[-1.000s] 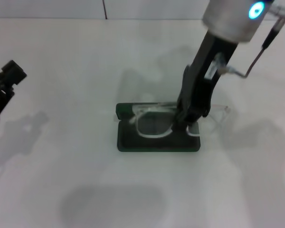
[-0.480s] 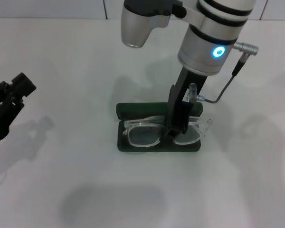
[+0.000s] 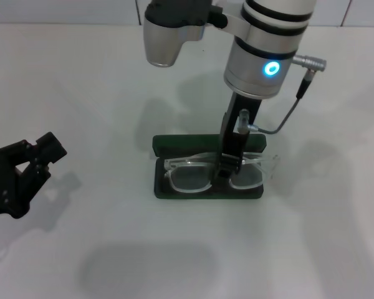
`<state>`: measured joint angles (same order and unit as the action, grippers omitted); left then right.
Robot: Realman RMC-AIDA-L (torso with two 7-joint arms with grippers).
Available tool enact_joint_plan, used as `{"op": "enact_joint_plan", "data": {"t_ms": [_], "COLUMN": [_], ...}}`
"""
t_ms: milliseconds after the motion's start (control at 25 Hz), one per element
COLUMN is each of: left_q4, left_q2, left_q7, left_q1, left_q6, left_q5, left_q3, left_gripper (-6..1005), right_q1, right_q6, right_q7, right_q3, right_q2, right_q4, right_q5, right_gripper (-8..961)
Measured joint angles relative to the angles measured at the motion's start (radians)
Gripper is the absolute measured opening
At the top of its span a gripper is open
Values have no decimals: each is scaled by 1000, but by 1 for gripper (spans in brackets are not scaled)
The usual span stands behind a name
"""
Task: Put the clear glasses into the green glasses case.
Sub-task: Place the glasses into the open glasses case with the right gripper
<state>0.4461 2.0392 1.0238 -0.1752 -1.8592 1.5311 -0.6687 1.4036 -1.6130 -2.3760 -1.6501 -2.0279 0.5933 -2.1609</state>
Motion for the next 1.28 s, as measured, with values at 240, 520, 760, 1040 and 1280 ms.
{"op": "enact_joint_plan", "data": {"t_ms": [240, 520, 760, 1040, 1280], "left_q4": [-7, -9, -9, -11, -13], "left_q2": [13, 23, 23, 25, 31], "left_q7": [-23, -55, -63, -68, -73], "left_q1": [3, -2, -3, 0, 0], "left_q6": [0, 3, 12, 19, 25], "left_q5": [11, 41, 44, 45, 57], "left_q3": [0, 0, 0, 0, 0], "left_gripper": [138, 138, 138, 138, 138], "right_q1": [48, 43, 29, 21, 9], "right_q6": [69, 120, 165, 212, 246], "right_q7": [1, 6, 16, 17, 22], "right_q3": [-67, -153, -198, -260, -275], "right_q2": [0, 0, 0, 0, 0], "right_q4": [-58, -64, -75, -77, -80], "right_q5": [14, 83, 121, 160, 173], "right_gripper": [122, 123, 123, 123, 123]}}
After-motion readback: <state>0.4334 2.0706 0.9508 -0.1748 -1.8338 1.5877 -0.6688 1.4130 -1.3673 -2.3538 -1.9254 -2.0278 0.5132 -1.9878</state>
